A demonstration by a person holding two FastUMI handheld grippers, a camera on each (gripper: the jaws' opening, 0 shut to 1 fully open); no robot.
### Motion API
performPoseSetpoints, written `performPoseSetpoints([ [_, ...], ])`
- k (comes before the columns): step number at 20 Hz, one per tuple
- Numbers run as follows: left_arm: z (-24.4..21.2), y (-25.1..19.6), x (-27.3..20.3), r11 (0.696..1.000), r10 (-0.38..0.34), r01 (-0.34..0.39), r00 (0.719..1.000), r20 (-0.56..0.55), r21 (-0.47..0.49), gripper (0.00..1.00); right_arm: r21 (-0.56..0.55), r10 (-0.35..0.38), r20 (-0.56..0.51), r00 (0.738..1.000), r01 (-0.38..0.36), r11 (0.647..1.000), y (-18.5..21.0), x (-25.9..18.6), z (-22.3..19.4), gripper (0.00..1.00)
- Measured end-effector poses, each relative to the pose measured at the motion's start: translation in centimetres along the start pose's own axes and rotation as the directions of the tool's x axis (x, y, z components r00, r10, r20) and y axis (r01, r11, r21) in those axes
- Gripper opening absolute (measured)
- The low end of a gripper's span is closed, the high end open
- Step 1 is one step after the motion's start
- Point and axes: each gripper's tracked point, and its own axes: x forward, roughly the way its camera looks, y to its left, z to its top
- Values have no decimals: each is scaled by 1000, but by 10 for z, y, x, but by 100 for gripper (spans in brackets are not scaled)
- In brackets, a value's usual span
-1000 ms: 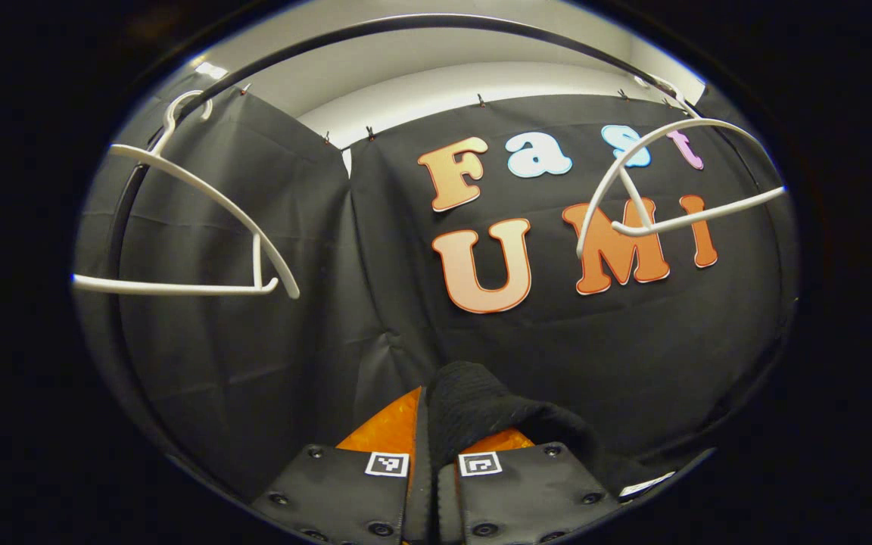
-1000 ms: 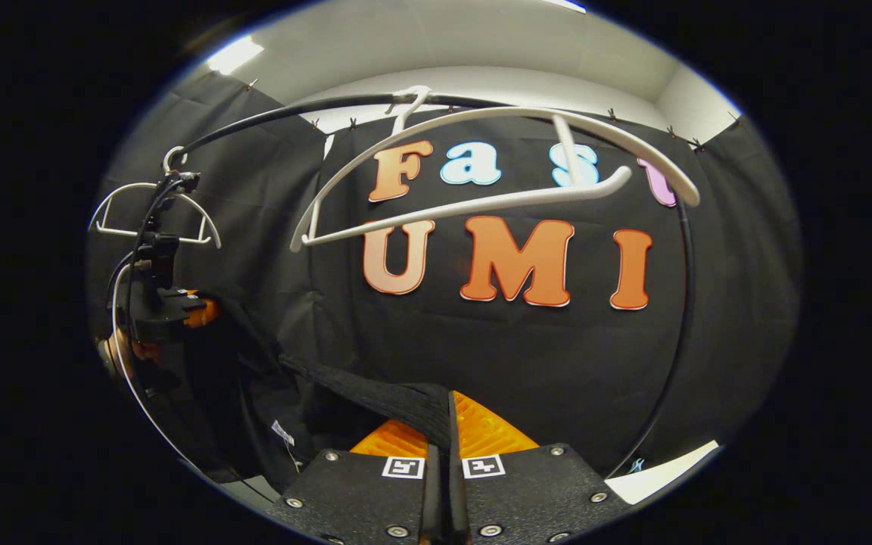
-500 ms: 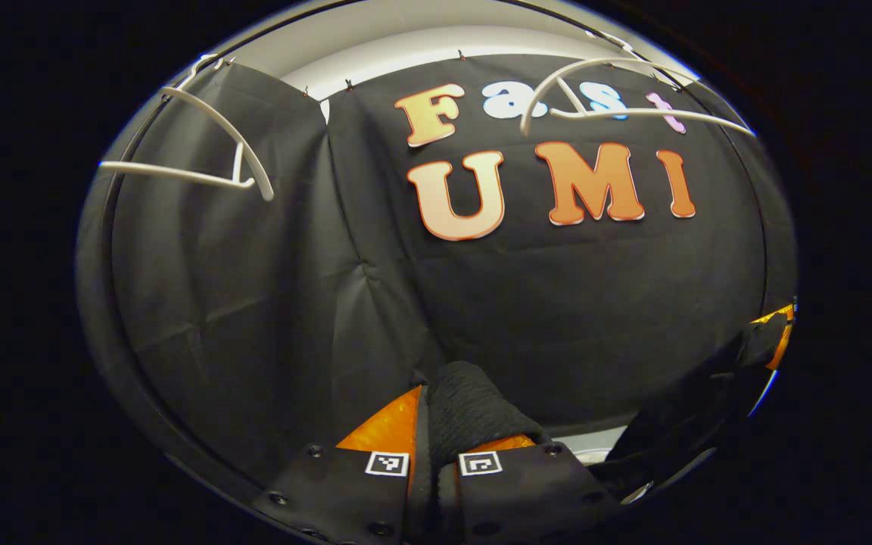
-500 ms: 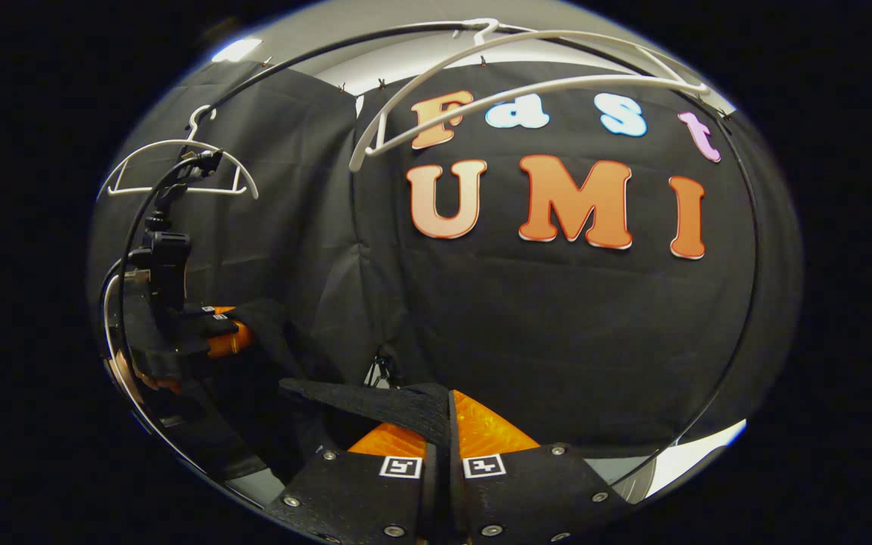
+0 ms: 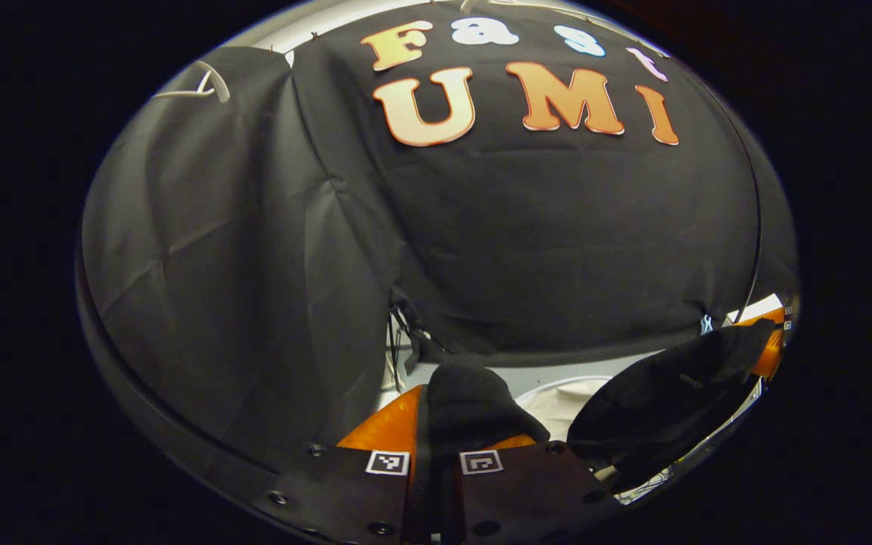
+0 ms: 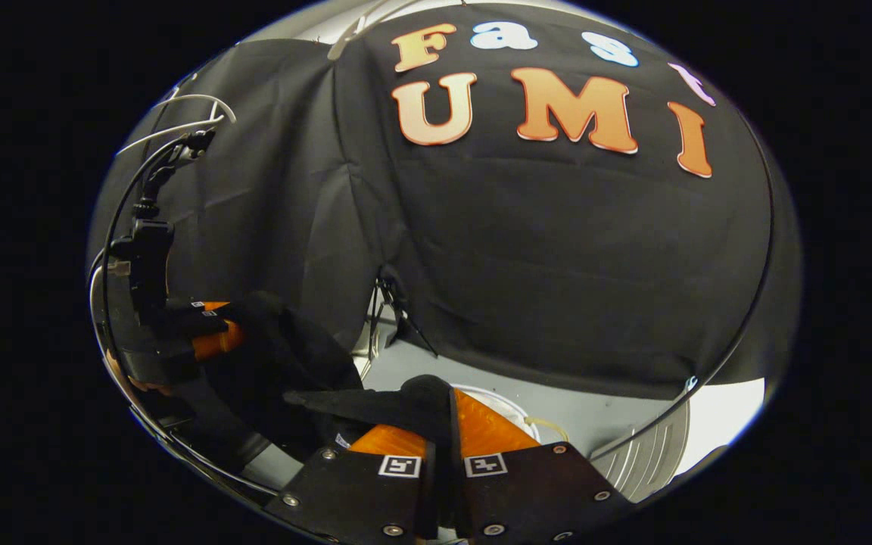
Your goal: Grasp the clothes on the hanger with both hands and then place them into the laundry hamper below.
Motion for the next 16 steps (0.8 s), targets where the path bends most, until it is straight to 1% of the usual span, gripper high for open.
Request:
performPoseSetpoints([
  [2, -30, -6, 15, 1000, -5, 4, 994, -111, -13, 11, 10, -4, -56, 998, 4, 1000, 0, 10, -21, 7],
  [4, -61, -8, 25, 1000, -10, 3, 977, -211, -31, 11, 18, 5, -106, 994, -3, 1000, 3, 18, -38, 8],
  [7, -93, -12, 27, 998, -26, 8, 950, -312, -57, 11, 2, -3, -167, 986, 3, 1000, 5, 25, -65, 12],
  [9, -108, -15, 25, 998, -38, 17, 929, -367, -60, 12, -25, -15, -225, 974, 10, 1000, 6, 29, -84, 14],
  [10, -119, -17, 23, 998, -43, 20, 913, -406, -62, 12, -24, 5, -258, 966, -12, 1000, 11, 31, -97, 20],
  [11, -130, -20, 19, 997, -54, 28, 893, -448, -65, 17, -20, 22, -297, 955, -29, 999, 18, 35, -116, 32],
  [12, -146, -22, 16, 996, -72, 39, 864, -498, -76, 30, -12, 33, -316, 948, -39, 999, 22, 36, -128, 45],
  [13, -157, -20, 14, 995, -81, 42, 842, -534, -85, 41, -3, 42, -337, 940, -45, 999, 25, 32, -138, 57],
  [14, -165, -17, 10, 995, -81, 36, 829, -554, -92, 53, 7, 49, -354, 934, -49, 999, 27, 30, -151, 76],
  [15, -170, -14, 6, 995, -77, 27, 820, -567, -97, 65, 15, 52, -370, 928, -50, 999, 28, 27, -155, 81],
  [16, -173, -4, 2, 997, -50, 2, 818, -573, -83, 76, 20, 51, -381, 923, -47, 999, 28, 23, -162, 86],
])
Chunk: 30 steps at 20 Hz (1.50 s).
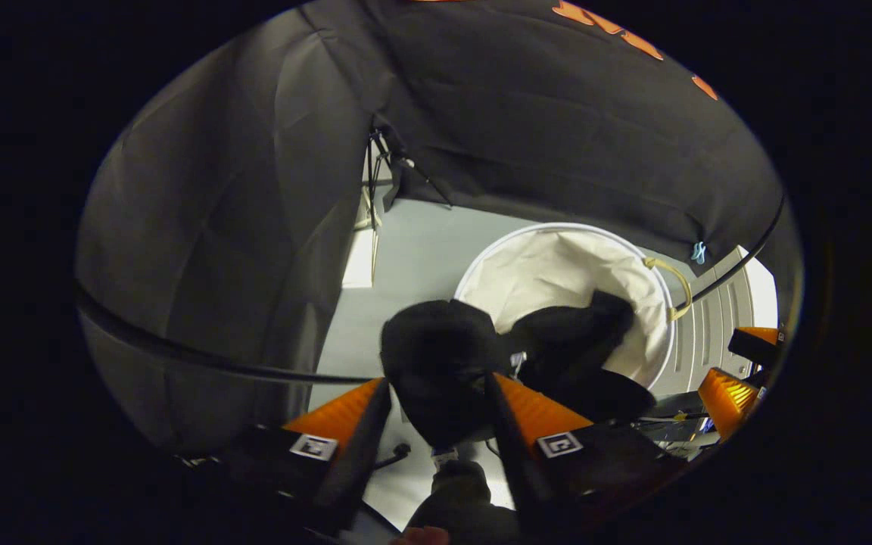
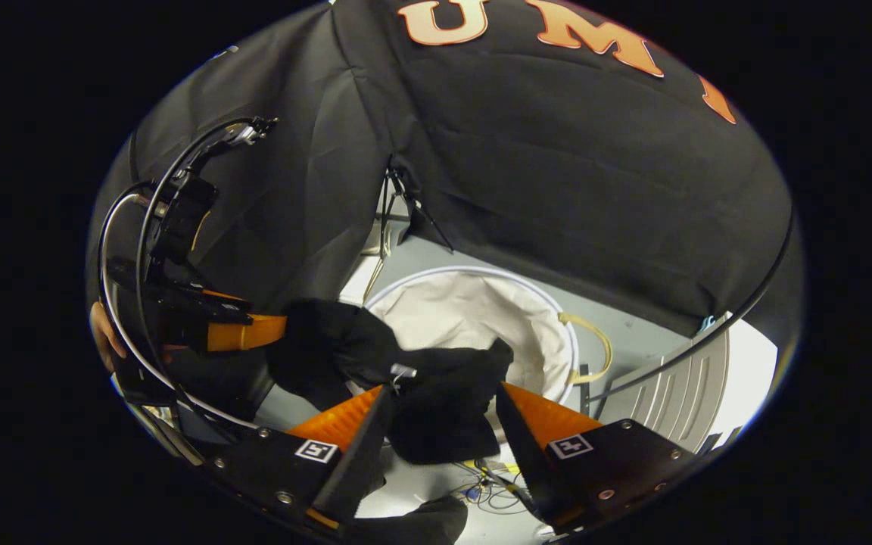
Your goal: Grasp the clothes on the hanger with both hands and then place them into the laundry hamper below.
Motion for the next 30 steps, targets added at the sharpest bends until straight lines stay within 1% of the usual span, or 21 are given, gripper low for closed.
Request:
performPoseSetpoints([
  [1, -9, 6, 1, 1000, 21, -21, 1000, -8, -7, 88, 7, -4, -7, 1000, 4, 1000, -1, 1, -6, 88],
  [2, -12, 9, 7, 999, 26, -26, 1000, -13, -22, 100, 14, -8, -13, 1000, 8, 1000, -2, 1, -10, 91],
  [4, -18, -2, 6, 997, -1, -1, 1000, -20, -75, 100, 29, -8, -20, 1000, 9, 1000, -5, -1, -16, 93],
  [6, -20, -4, 4, 994, -19, 18, 1000, -10, -109, 100, 37, -15, -23, 1000, 16, 999, -9, -3, -19, 93],
  [8, -20, 2, 0, 994, -18, 18, 1000, 3, -110, 99, 42, -21, -20, 1000, 21, 999, -10, -10, -18, 93],
  [10, -17, 2, -7, 995, -20, 23, 999, 32, -100, 100, 51, -20, -9, 1000, 21, 998, -11, -14, -14, 93],
  [12, -9, 0, -17, 995, -27, 34, 997, 75, -92, 100, 61, -22, 15, 1000, 21, 998, -11, -20, -7, 93],
  [15, 14, -1, -39, 995, -24, 39, 986, 163, -91, 100, 71, -26, 72, 997, 21, 997, -12, -40, 7, 93],
  [18, 37, 0, -64, 994, -25, 52, 967, 255, -98, 99, 73, -35, 131, 991, 25, 997, -15, -62, 26, 93],
  [23, 69, -9, -111, 990, -38, 85, 928, 371, -112, 100, 76, -41, 220, 975, 25, 997, -12, -93, 57, 93],
  [26, 92, -9, -147, 990, -37, 95, 891, 453, -107, 100, 87, -47, 284, 958, 23, 996, -9, -121, 82, 93],
  [28, 106, -8, -170, 989, -36, 103, 858, 512, -104, 100, 98, -56, 342, 938, 24, 995, -9, -148, 101, 92],
  [30, 119, -4, -189, 988, -33, 114, 824, 566, -108, 100, 108, -69, 404, 912, 27, 994, -11, -172, 122, 92],
])
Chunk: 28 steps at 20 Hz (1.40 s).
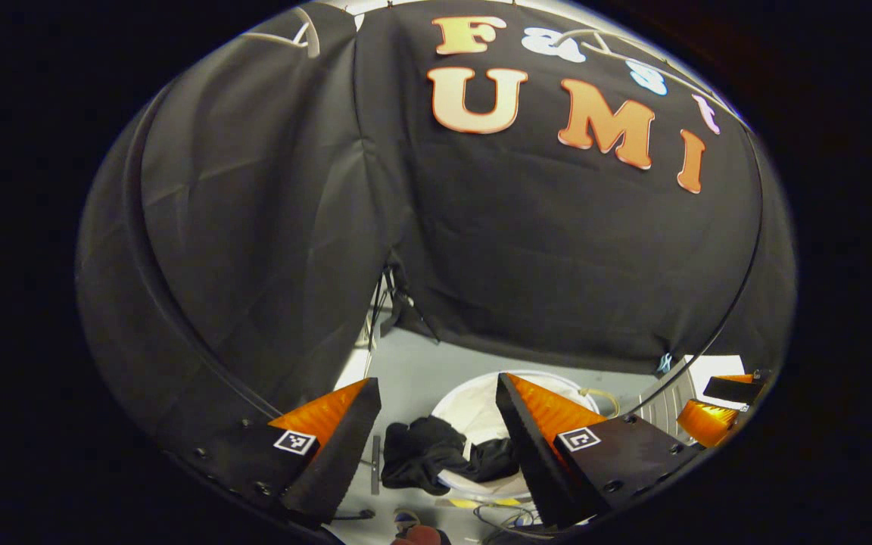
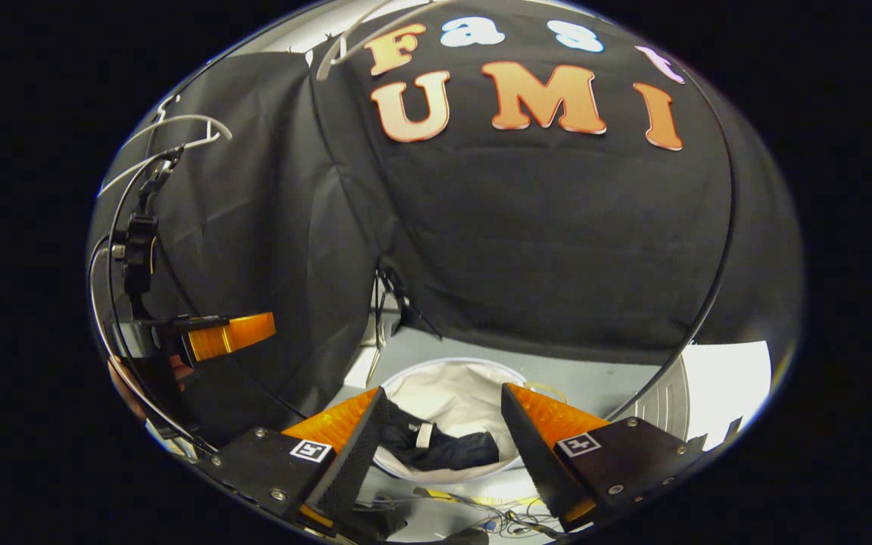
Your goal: Grasp the clothes on the hanger with both hands and then place them into the laundry hamper below.
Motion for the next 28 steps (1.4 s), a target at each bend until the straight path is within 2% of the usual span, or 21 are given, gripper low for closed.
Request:
performPoseSetpoints([
  [6, 69, -3, -35, 999, -33, 36, 986, 163, -14, 98, 9, -28, 171, 985, 27, 1000, -12, -50, 85, 92],
  [12, 134, -6, -67, 999, -33, 42, 945, 325, -20, 97, 5, -91, 349, 933, 95, 995, -31, -99, 152, 92],
  [13, 141, -11, -74, 998, -39, 51, 937, 346, -26, 100, 7, -103, 374, 921, 108, 994, -38, -108, 160, 92],
  [19, 185, -21, -110, 995, -62, 92, 886, 460, -43, 94, 10, -181, 486, 855, 201, 979, -74, -167, 197, 92],
  [20, 190, -23, -112, 995, -61, 89, 880, 472, -38, 94, 6, -188, 498, 846, 214, 977, -78, -175, 201, 100],
  [24, 208, -34, -128, 995, -74, 101, 852, 519, -23, 94, 8, -223, 548, 806, 261, 965, -90, -206, 218, 100],
  [28, 222, -43, -137, 992, -94, 126, 829, 552, -20, 94, 14, -243, 574, 782, 288, 958, -103, -225, 223, 100],
])
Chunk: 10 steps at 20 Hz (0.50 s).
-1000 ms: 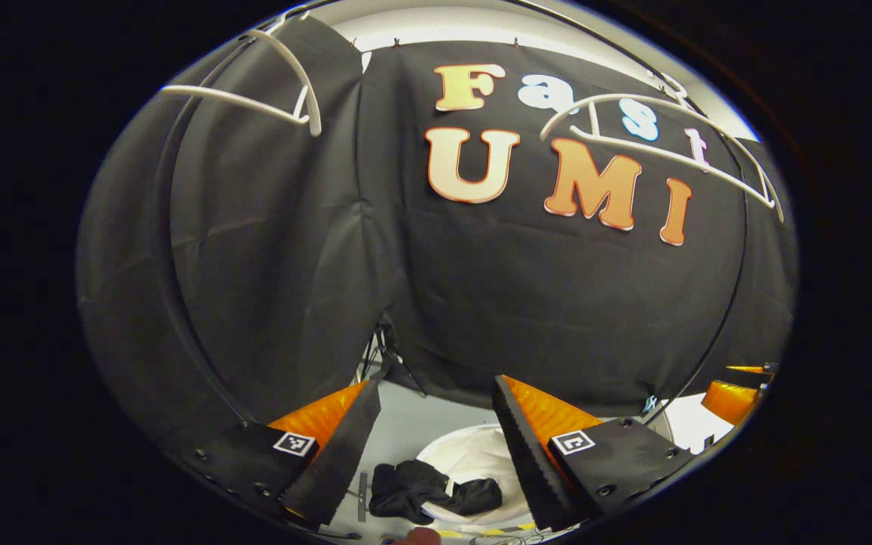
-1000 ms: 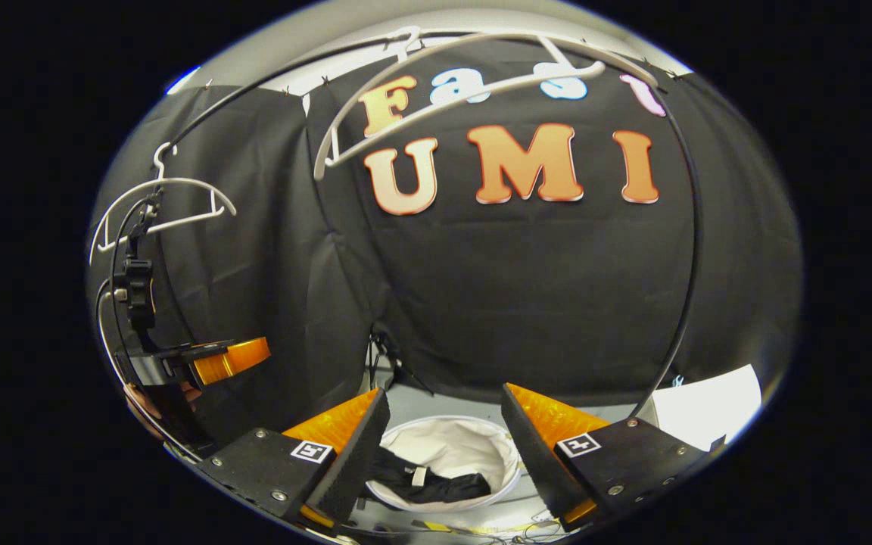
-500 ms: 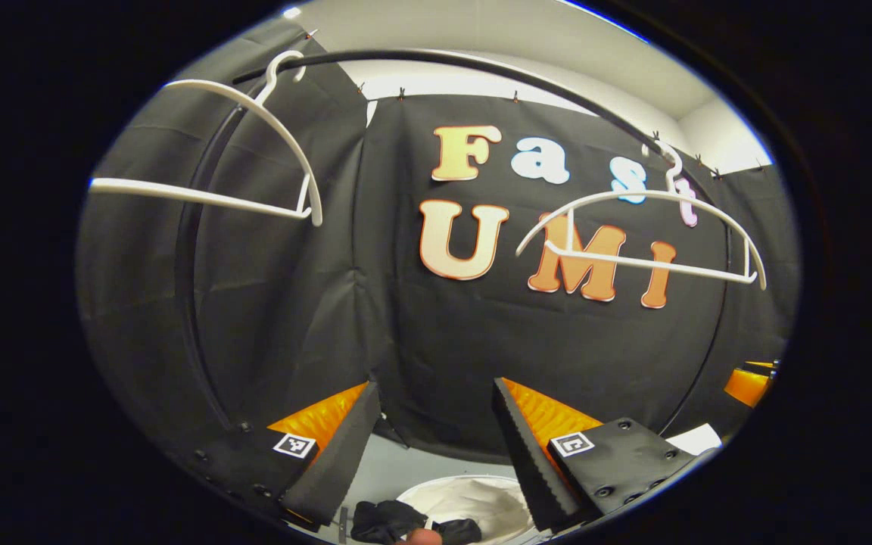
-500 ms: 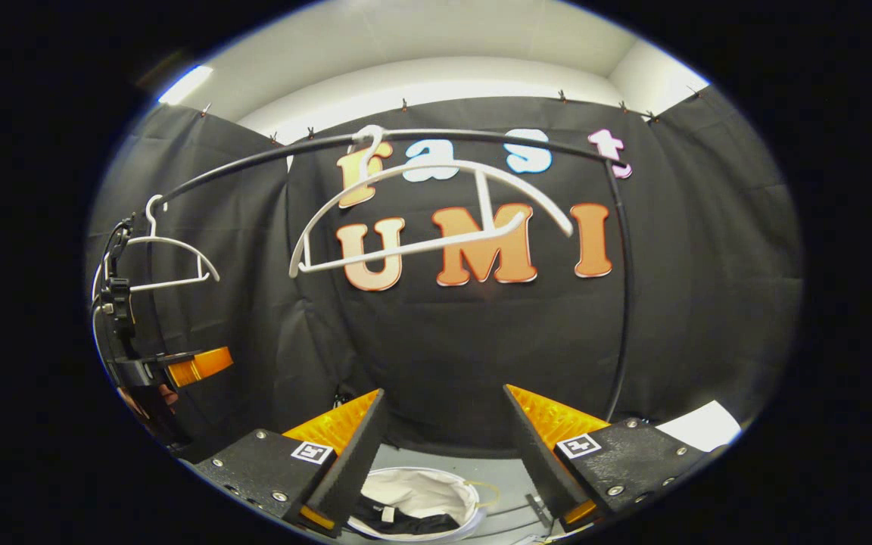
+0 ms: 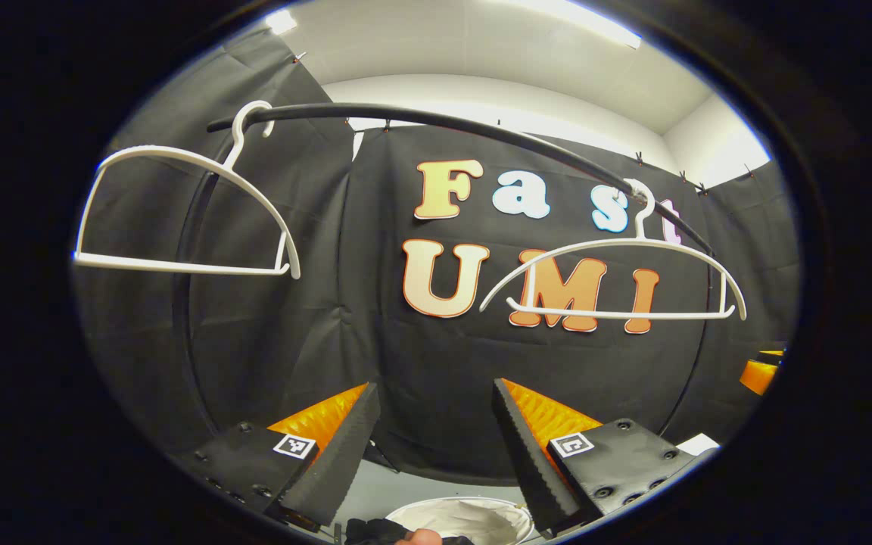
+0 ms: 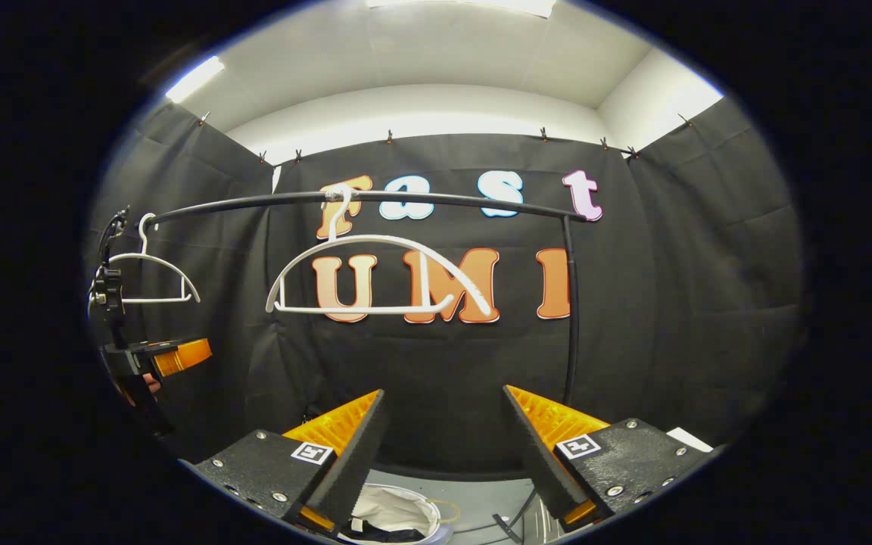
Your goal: Grasp the clothes on the hanger with both hands and then place them into the laundry hamper below.
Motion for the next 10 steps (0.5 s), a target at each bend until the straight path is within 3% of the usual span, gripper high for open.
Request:
performPoseSetpoints([
  [10, 10, -13, -3, 1000, -12, 12, 999, 30, 3, 94, -11, -23, 12, 1000, 23, 1000, -10, 1, 2, 100],
])
